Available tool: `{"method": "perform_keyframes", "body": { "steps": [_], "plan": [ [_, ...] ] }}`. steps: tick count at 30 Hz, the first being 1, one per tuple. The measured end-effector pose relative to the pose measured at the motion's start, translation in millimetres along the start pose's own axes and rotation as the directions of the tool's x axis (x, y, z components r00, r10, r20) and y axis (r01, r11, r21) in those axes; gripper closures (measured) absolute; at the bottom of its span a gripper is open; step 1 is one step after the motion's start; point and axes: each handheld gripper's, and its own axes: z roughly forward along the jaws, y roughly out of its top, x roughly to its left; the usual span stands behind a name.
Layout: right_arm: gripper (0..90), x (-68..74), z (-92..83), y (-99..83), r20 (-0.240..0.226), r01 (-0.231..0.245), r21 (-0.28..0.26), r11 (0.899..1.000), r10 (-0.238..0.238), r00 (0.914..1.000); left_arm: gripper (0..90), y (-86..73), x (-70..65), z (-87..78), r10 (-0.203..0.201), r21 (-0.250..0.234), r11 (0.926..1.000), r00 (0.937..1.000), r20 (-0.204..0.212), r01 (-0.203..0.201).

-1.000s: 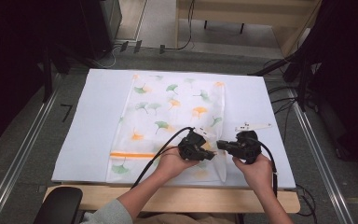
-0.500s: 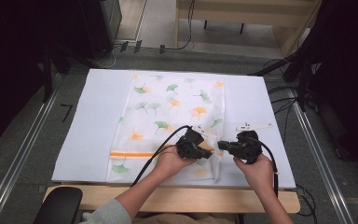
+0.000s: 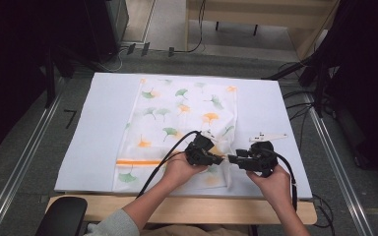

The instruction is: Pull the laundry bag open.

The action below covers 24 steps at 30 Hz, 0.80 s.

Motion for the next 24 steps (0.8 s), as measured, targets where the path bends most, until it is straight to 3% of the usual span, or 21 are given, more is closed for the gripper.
{"method": "perform_keyframes", "body": {
  "steps": [5, 8, 24],
  "plan": [
    [66.0, 0.9, 6.2, -0.9, -0.041, -0.024, 0.031, 0.999, 0.025, 0.9988, 90.0, 0.8, -1.6, 0.2, 0.008, -0.010, 0.9999, 1.0000, -0.002, -0.008],
    [80.5, 1.0, 9.0, -1.4, -0.058, -0.031, 0.052, 0.998, 0.034, 0.9978, 90.0, 0.6, -2.2, 1.4, 0.008, -0.004, 1.0000, 1.0000, -0.003, -0.008],
    [85.8, 2.1, 4.9, 0.4, -0.057, 0.006, 0.063, 0.998, -0.002, 0.9984, 90.0, 1.4, -3.9, 0.6, 0.030, 0.020, 0.9994, 0.9995, -0.008, -0.030]
  ]
}}
